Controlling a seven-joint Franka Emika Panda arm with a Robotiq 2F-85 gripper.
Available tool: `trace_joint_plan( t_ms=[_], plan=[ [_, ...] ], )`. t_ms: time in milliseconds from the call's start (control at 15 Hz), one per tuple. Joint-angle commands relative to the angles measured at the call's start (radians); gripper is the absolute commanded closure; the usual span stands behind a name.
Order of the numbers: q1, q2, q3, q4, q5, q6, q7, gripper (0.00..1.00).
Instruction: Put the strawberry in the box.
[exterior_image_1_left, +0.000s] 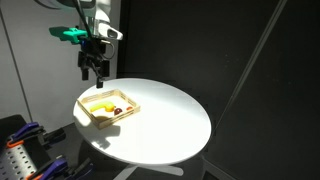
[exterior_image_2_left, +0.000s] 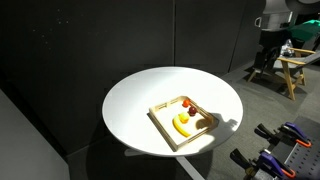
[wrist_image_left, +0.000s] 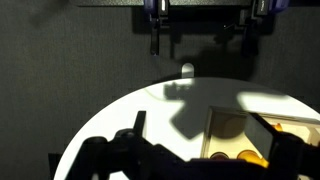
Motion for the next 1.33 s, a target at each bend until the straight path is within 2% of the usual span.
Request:
trace_joint_plan(
  t_ms=[0,533,1267],
  plan=[
    [-0.014,-0.09,0.005,-0.004,0.027,-0.086,0.001,0.0],
    [-0.01,-0.179,-0.005,0.014,0.075,-0.16,-0.011,0.0],
    [-0.008,-0.227,-0.004,0.007,0.1,-0.147,-0.012,0.0]
  ],
)
